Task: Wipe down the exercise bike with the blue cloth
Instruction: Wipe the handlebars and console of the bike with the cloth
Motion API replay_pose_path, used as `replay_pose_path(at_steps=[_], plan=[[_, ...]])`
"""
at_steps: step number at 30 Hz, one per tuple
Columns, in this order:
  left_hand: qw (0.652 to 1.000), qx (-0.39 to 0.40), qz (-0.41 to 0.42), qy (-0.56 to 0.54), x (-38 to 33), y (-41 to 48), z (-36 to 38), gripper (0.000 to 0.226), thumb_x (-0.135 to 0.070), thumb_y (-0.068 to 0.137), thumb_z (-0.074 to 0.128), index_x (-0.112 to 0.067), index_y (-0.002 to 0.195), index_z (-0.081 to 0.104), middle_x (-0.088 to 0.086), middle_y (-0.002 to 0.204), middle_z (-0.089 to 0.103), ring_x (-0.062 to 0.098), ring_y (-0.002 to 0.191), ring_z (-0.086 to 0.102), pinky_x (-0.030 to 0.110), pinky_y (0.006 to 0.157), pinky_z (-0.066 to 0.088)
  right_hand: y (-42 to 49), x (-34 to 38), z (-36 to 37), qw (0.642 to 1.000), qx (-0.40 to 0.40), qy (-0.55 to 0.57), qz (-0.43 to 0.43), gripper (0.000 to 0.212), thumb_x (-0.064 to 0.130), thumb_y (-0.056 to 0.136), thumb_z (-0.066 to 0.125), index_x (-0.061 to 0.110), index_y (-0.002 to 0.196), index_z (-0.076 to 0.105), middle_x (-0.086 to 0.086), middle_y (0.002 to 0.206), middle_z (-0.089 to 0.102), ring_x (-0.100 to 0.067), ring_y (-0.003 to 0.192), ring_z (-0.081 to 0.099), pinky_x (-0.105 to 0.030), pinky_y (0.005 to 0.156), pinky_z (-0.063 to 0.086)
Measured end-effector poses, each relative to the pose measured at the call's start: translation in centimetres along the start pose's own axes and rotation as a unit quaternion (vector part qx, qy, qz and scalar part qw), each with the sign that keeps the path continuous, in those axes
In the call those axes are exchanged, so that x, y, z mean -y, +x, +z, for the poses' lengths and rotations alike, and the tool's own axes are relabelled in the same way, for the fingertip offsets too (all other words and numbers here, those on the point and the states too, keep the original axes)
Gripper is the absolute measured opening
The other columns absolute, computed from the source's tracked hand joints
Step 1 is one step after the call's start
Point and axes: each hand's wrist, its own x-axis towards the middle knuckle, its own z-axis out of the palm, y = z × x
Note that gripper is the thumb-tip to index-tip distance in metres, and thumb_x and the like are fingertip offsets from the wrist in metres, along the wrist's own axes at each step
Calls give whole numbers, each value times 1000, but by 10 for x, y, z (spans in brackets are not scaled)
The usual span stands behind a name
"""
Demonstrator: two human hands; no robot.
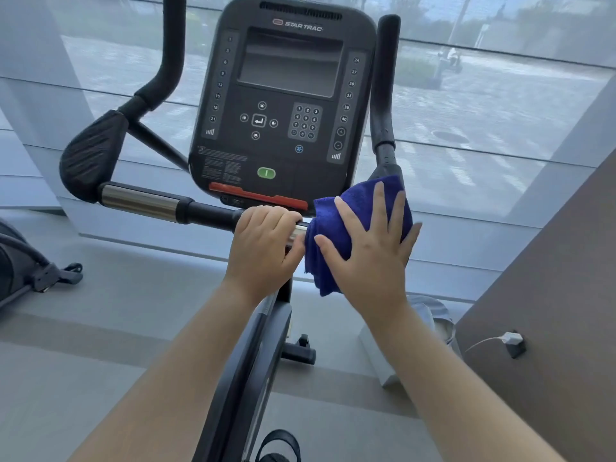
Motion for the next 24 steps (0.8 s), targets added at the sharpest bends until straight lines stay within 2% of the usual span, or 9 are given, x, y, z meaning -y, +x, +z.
replay_pose_path(at_steps=[3,8,17,21,24], plan=[[1000,0,-4,0,-2,-1,-2,30,-31,90,42,-11,96,64,0,91,64,22,89,56,32,87,36,-11,9,8,999,-18,-2,33,61,62,85,39,35,139,46,-11,157,22,-40,145,9,-67,109,12],[1000,5,0,3,-1,-1,-2,29,-31,91,42,-12,97,63,-1,92,64,22,90,56,33,87,37,0,2,8,997,-67,-21,4,43,47,83,44,31,117,64,-9,142,46,-40,133,35,-64,100,30],[1000,17,2,7,0,-2,-2,29,-31,91,42,-12,100,62,0,94,64,21,92,56,33,89,38,12,1,12,993,-119,5,-15,27,33,86,44,28,97,68,-3,123,58,-32,121,48,-63,95,33],[1000,14,5,9,1,-2,-3,30,-32,91,41,-12,100,62,0,95,64,21,92,55,32,89,36,22,-5,8,992,-123,18,-23,29,31,86,41,26,97,67,1,117,59,-25,112,49,-57,93,36],[1000,16,4,10,2,-2,-2,31,-33,90,41,-12,100,62,0,95,63,22,92,55,33,89,37,36,-12,2,994,-93,50,-9,35,31,85,35,26,99,66,3,115,57,-23,110,48,-53,93,36]])
